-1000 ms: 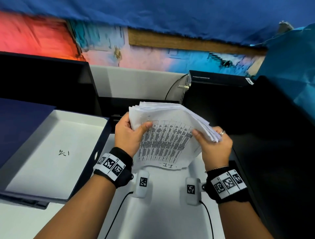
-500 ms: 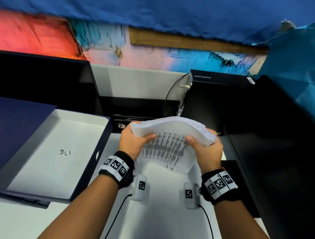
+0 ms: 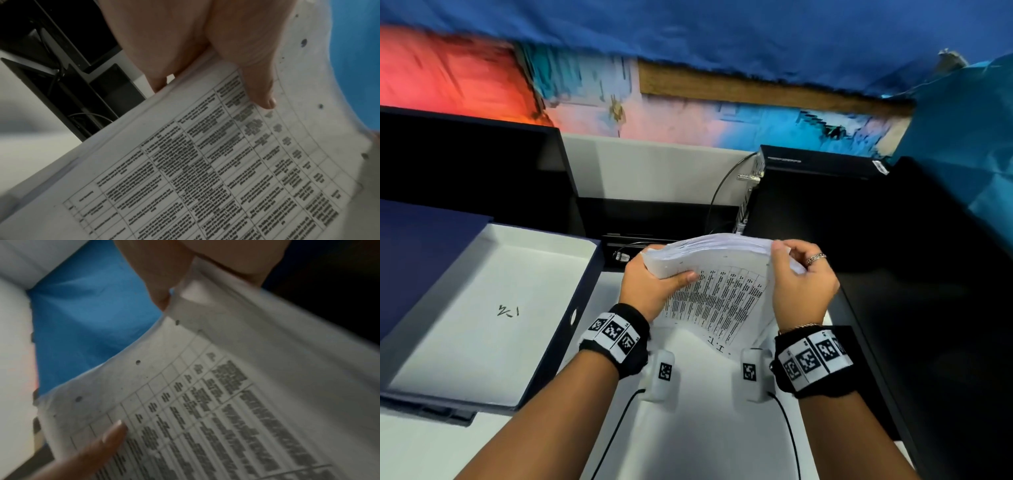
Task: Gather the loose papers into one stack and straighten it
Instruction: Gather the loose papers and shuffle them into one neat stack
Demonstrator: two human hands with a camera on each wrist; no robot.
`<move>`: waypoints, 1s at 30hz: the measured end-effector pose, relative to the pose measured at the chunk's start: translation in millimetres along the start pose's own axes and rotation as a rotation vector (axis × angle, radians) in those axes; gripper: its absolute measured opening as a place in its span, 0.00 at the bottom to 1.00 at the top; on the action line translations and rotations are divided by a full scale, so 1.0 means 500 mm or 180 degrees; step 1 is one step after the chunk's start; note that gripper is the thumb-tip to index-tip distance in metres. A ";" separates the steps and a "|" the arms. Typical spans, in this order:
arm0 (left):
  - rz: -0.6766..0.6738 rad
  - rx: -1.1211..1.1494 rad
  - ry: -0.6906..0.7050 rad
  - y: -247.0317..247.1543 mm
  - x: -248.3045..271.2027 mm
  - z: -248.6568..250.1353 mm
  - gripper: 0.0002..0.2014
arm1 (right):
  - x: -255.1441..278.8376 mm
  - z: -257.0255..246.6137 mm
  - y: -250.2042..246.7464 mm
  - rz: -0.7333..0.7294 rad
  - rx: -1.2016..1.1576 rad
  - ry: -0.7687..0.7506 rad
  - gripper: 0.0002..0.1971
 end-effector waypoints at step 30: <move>0.0542 0.0254 0.0440 0.033 0.018 0.099 0.20 | 0.003 0.037 -0.010 -0.0643 -0.0308 0.0120 0.11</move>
Point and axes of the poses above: each hand's wrist, its own x-axis away from the middle knuckle, its own y-axis out of the palm, z = x × y, the point moved 3 cm from there along -x, towards the middle knuckle, and after that the axes turned 3 degrees about y, right-handed, at the moved point
